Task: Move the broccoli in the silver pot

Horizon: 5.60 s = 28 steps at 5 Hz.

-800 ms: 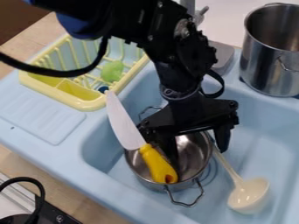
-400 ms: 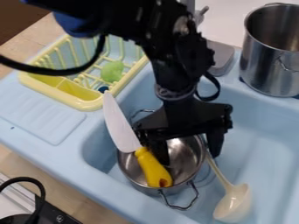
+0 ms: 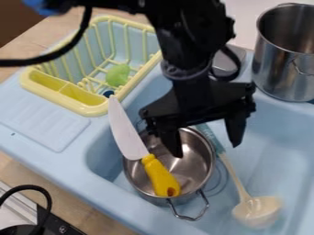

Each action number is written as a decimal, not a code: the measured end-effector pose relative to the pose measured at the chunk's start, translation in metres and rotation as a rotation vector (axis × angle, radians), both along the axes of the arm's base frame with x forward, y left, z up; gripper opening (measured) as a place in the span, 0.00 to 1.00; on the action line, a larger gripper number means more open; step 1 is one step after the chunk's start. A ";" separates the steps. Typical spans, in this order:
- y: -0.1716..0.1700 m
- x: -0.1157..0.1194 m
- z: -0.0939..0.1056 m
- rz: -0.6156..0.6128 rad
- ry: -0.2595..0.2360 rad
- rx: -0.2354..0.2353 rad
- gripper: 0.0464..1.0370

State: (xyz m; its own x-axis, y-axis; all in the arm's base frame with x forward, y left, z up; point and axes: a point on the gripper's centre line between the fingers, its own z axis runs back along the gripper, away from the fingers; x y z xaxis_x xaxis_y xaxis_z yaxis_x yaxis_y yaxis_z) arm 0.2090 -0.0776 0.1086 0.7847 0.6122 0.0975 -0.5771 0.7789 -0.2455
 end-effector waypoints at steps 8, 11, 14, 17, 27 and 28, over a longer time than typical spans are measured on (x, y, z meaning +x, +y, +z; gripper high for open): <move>0.109 -0.036 0.038 0.218 0.132 0.085 0.96; 0.158 0.024 0.049 0.210 0.087 0.170 0.96; 0.179 0.063 0.004 0.247 -0.021 0.202 0.96; 0.184 0.083 -0.031 0.262 -0.098 0.197 0.96; 0.152 0.049 0.046 0.420 -0.001 0.125 0.67; 0.129 0.043 0.056 0.363 -0.003 0.121 0.67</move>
